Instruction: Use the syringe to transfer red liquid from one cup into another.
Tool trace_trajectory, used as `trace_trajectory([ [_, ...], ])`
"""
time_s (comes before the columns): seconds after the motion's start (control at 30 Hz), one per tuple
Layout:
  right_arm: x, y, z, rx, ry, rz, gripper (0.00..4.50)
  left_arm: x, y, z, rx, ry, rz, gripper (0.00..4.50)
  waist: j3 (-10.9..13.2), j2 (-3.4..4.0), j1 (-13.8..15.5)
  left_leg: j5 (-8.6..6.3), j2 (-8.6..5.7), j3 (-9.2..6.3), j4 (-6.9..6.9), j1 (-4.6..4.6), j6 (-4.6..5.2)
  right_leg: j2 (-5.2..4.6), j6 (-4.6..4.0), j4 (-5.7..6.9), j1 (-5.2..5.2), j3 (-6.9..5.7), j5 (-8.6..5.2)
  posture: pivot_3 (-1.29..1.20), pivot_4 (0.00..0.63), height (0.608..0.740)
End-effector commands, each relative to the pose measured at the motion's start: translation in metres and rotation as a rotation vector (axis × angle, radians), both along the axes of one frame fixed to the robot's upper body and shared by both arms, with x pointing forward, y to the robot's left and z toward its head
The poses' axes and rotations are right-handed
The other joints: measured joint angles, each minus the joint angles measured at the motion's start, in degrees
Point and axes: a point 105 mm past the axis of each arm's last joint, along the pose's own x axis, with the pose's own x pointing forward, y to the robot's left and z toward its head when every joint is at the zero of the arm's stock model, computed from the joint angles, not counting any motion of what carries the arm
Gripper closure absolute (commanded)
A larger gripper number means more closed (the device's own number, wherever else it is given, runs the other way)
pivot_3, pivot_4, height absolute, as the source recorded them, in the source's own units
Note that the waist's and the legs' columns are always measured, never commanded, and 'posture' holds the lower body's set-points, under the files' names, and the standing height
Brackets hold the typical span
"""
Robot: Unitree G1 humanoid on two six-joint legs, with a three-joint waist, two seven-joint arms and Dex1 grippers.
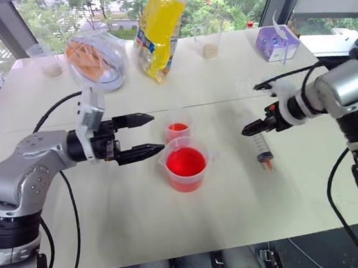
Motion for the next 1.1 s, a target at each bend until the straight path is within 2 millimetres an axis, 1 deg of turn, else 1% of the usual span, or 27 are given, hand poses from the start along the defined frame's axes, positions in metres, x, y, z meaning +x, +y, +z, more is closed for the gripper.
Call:
trace_trajectory([
  [0.03, 0.011, 0.000, -0.004, -0.035, -0.034, -0.008, 0.06, -0.005, -0.003, 0.008, -0.007, -0.049, -0.009, 0.00, 0.0, 0.00, 0.0, 0.00, 0.00, 0.00, 0.00, 0.00, 0.00, 0.00, 0.00, 0.00, 0.00, 0.00, 0.00, 0.00, 0.150, 0.740],
  [0.2, 0.019, 0.002, -0.019, -0.077, -0.014, -0.012, 0.06, -0.007, -0.004, 0.007, -0.008, -0.048, 0.000, 0.00, -0.1, -0.10, -0.2, 0.00, 0.01, -0.01, 0.00, 0.06, 0.00, 0.02, 0.00, 0.02, 0.05, 0.00, 0.00, 0.00, 0.150, 0.740],
  [0.23, 0.019, 0.002, -0.022, -0.086, -0.008, -0.010, 0.28, -0.008, -0.004, 0.007, -0.009, -0.047, 0.003, 0.00, -0.1, -0.10, -0.2, 0.00, 0.01, -0.01, 0.01, 0.10, 0.00, 0.02, 0.00, 0.02, 0.09, 0.00, 0.00, 0.00, 0.150, 0.740],
  [0.3, 0.019, 0.001, -0.026, -0.099, 0.005, -0.002, 0.86, -0.008, -0.004, 0.007, -0.011, -0.044, 0.007, 0.00, -0.1, -0.11, -0.2, 0.01, 0.01, 0.00, 0.03, 0.14, -0.01, 0.02, -0.02, 0.02, 0.14, 0.00, 0.02, 0.00, 0.150, 0.740],
  [0.43, 0.017, 0.003, -0.031, -0.105, 0.028, 0.012, 2.90, -0.009, -0.003, 0.006, -0.012, -0.039, 0.014, 0.00, -0.1, -0.14, -0.2, 0.02, 0.01, -0.03, 0.05, 0.16, -0.03, 0.04, -0.04, 0.03, 0.15, 0.00, 0.03, 0.00, 0.150, 0.740],
  [0.47, 0.016, 0.004, -0.031, -0.101, 0.032, 0.016, 3.12, -0.009, -0.003, 0.006, -0.012, -0.038, 0.016, 0.00, -0.1, -0.14, -0.2, 0.02, 0.02, -0.03, 0.05, 0.17, -0.03, 0.05, -0.04, 0.03, 0.15, 0.00, 0.03, 0.00, 0.150, 0.740],
  [0.57, 0.015, 0.008, -0.028, -0.084, 0.033, 0.021, 3.12, -0.008, 0.001, 0.007, -0.007, -0.038, 0.022, 0.00, -0.1, -0.14, -0.2, 0.02, 0.02, -0.04, 0.04, 0.16, -0.03, 0.08, -0.04, 0.04, 0.15, -0.01, 0.03, 0.00, 0.150, 0.740],
  [0.67, 0.017, 0.009, -0.018, -0.044, 0.001, 0.007, 3.12, -0.006, 0.004, 0.010, -0.005, -0.046, 0.029, 0.00, -0.1, -0.14, -0.2, 0.02, 0.02, -0.05, 0.03, 0.16, -0.03, 0.09, -0.04, 0.04, 0.14, -0.01, 0.03, 0.00, 0.150, 0.740],
  [0.7, 0.018, 0.011, -0.011, -0.026, -0.023, 0.007, 3.12, -0.006, 0.005, 0.012, -0.007, -0.048, 0.032, 0.00, -0.1, -0.13, -0.2, 0.02, 0.02, -0.05, 0.03, 0.15, -0.03, 0.09, -0.04, 0.03, 0.13, -0.02, 0.03, 0.00, 0.150, 0.740],
  [0.77, 0.021, 0.023, 0.018, 0.079, -0.142, 0.054, 3.12, -0.005, 0.006, 0.016, -0.008, -0.056, 0.037, 0.00, -0.1, -0.10, -0.1, 0.02, 0.02, -0.04, 0.03, 0.12, -0.03, 0.09, -0.04, 0.03, 0.10, -0.01, 0.03, 0.00, 0.150, 0.740],
  [0.8, 0.021, 0.031, 0.036, 0.137, -0.223, 0.102, 3.12, -0.005, 0.007, 0.018, -0.008, -0.062, 0.041, 0.00, 0.0, -0.03, -0.1, 0.02, 0.03, -0.05, 0.03, 0.08, -0.03, 0.08, -0.04, 0.03, 0.06, -0.01, 0.03, 0.00, 0.150, 0.740],
  [0.83, 0.019, 0.040, 0.059, 0.205, -0.341, 0.170, 3.12, -0.003, 0.008, 0.020, -0.008, -0.070, 0.047, 0.00, 0.0, 0.00, 0.0, 0.02, 0.03, -0.04, 0.03, 0.05, -0.03, 0.07, -0.03, 0.04, 0.03, -0.01, 0.04, 0.00, 0.150, 0.740],
  [0.87, 0.015, 0.049, 0.079, 0.264, -0.442, 0.228, 3.12, -0.002, 0.010, 0.022, -0.008, -0.075, 0.052, 0.00, 0.0, 0.00, 0.0, 0.02, 0.03, -0.04, 0.01, 0.02, -0.03, 0.07, -0.03, 0.03, 0.00, -0.01, 0.04, 0.00, 0.150, 0.740],
  [0.9, 0.010, 0.055, 0.094, 0.315, -0.519, 0.270, 3.12, -0.001, 0.011, 0.024, -0.009, -0.079, 0.056, 0.00, 0.0, 0.00, 0.0, 0.02, 0.03, -0.04, 0.01, 0.01, -0.03, 0.07, -0.03, 0.03, -0.01, -0.02, 0.04, 0.00, 0.150, 0.740],
  [0.97, -0.002, 0.066, 0.114, 0.383, -0.632, 0.340, 3.12, 0.001, 0.014, 0.029, -0.016, -0.084, 0.059, 0.00, 0.0, -0.01, 0.0, 0.02, 0.03, -0.05, -0.02, 0.02, -0.03, 0.07, -0.02, 0.03, 0.00, -0.03, 0.04, 0.00, 0.150, 0.740],
  [1.03, -0.015, 0.081, 0.140, 0.492, -0.812, 0.430, 3.12, 0.003, 0.014, 0.033, -0.020, -0.088, 0.056, 0.00, -0.1, -0.08, 0.0, 0.02, 0.03, -0.07, -0.03, 0.04, -0.03, 0.08, -0.02, 0.03, 0.02, -0.06, 0.04, 0.00, 0.150, 0.740],
  [1.1, -0.032, 0.090, 0.153, 0.573, -0.913, 0.502, 3.12, 0.006, 0.013, 0.035, -0.019, -0.091, 0.049, 0.00, -0.1, -0.08, 0.1, 0.02, 0.04, -0.10, -0.03, 0.05, -0.03, 0.07, -0.02, 0.02, 0.06, -0.08, 0.04, 0.00, 0.150, 0.740],
])
